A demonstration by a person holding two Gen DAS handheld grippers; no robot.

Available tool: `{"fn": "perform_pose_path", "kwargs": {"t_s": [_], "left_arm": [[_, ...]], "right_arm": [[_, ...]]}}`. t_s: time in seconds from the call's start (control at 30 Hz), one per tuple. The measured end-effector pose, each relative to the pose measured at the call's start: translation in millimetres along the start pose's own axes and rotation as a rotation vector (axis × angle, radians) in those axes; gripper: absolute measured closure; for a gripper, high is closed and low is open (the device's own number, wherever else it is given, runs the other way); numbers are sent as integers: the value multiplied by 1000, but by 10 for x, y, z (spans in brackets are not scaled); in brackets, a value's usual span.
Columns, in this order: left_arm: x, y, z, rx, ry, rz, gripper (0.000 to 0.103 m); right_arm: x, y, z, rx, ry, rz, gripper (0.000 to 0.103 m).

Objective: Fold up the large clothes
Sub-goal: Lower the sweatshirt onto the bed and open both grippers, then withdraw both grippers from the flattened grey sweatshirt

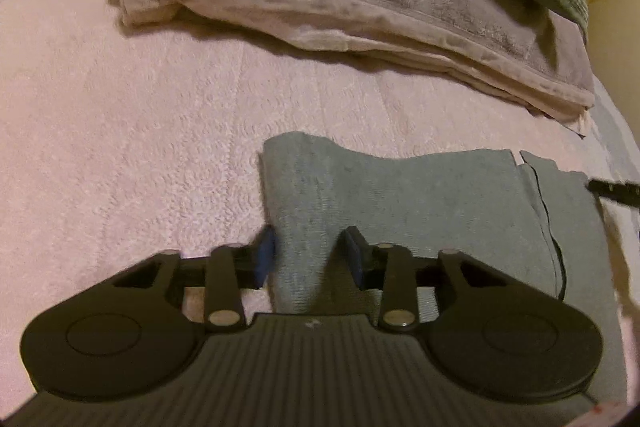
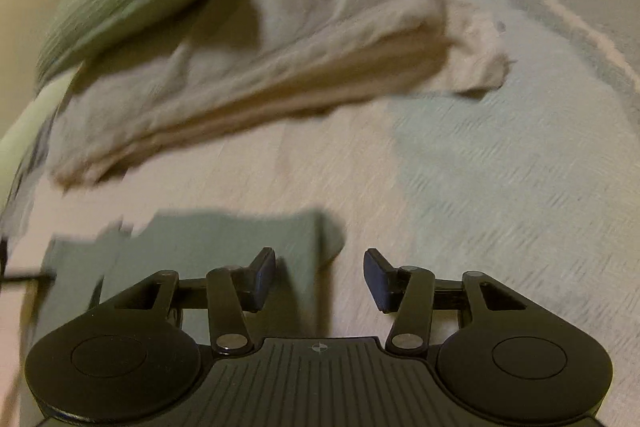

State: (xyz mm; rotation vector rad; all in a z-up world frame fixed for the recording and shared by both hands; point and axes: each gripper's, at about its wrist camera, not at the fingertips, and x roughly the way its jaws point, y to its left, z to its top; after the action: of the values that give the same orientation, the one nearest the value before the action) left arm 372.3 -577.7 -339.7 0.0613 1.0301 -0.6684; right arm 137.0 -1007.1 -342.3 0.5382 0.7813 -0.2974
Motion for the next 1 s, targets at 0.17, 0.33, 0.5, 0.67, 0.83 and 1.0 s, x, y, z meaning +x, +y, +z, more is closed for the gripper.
{"fn": "perform_pose_path", "kwargs": {"t_s": [0.17,0.33,0.5,0.67,0.83,1.0], "left_arm": [[91,2,70,58,-23,64,90],[-132,46,21,31,-83,105,84],[-816,-13,-242,24,-123,97,85],[-1643,-386,-1047,83,-117,0,84],[-2234,-617,-2235,131,-24,-144,82],[-2455,-555,-3316,177,107,-174,82]], "right_arm": [[-85,44,-72,-15,-18,-64,56],[-613,334,-362,-71,-26,-99,53],[-1349,700,-1130,-66,28,-32,52],[-1996,1149,-2185,-20,94,11,52],[-2413,1452,-3142,39,166,-68,52],[-2777,1628,-3801,114,247,-171,51]]}}
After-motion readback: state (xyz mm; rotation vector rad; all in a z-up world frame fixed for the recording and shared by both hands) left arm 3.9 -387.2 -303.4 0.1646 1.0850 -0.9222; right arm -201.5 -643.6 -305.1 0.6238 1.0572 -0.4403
